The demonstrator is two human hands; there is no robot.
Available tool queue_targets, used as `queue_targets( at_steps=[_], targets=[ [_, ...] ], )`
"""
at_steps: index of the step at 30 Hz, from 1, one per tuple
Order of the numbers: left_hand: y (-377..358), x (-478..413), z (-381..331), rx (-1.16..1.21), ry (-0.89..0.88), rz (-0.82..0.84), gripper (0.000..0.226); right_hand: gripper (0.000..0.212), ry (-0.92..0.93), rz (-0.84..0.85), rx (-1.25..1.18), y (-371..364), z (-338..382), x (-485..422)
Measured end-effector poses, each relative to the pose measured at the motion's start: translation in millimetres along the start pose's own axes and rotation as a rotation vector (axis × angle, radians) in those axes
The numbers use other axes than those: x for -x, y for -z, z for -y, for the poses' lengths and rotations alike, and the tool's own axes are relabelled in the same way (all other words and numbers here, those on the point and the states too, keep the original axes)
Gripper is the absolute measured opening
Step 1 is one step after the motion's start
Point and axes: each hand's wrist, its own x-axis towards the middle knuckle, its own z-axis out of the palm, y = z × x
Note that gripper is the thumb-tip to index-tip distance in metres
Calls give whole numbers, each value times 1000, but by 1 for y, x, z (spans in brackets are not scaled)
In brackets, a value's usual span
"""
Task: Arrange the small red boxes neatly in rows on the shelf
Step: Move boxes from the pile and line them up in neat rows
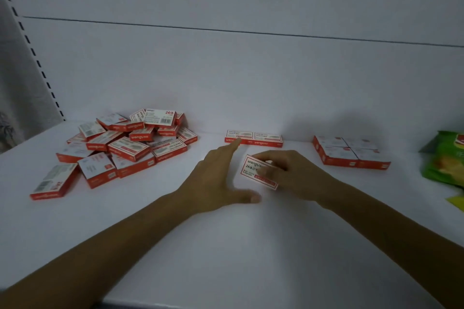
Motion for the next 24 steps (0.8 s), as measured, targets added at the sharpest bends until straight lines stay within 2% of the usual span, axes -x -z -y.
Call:
queue_targets(
  at_steps=[3, 6, 9, 12, 14, 19, 24],
  targets=[
    [0, -1, 3, -58, -9, -72, 112, 22, 78, 53, 37, -2, -5, -19],
    [2, -1, 12, -176, -79, -117, 103, 36, 95, 77, 157, -4, -7, -37],
    [12, 2, 22, -285, -142, -145, 97, 46, 57, -33, 274, -4, -10, -37],
    [20, 5, 27, -241, -108, -134, 95, 40, 111, -192, 285, -2, -10, -19],
    [19, 4, 26, -207, -105, -113, 93, 38, 142, -223, 361, 0, -9, -4],
    [12, 2, 20, -218, -156, -34, 90, 53, 218, -72, 616, -8, -4, 15],
    [10, 0, 31, -235, -166, -23, 88, 64, 126, 18, 648, -17, -2, -3]
  ],
)
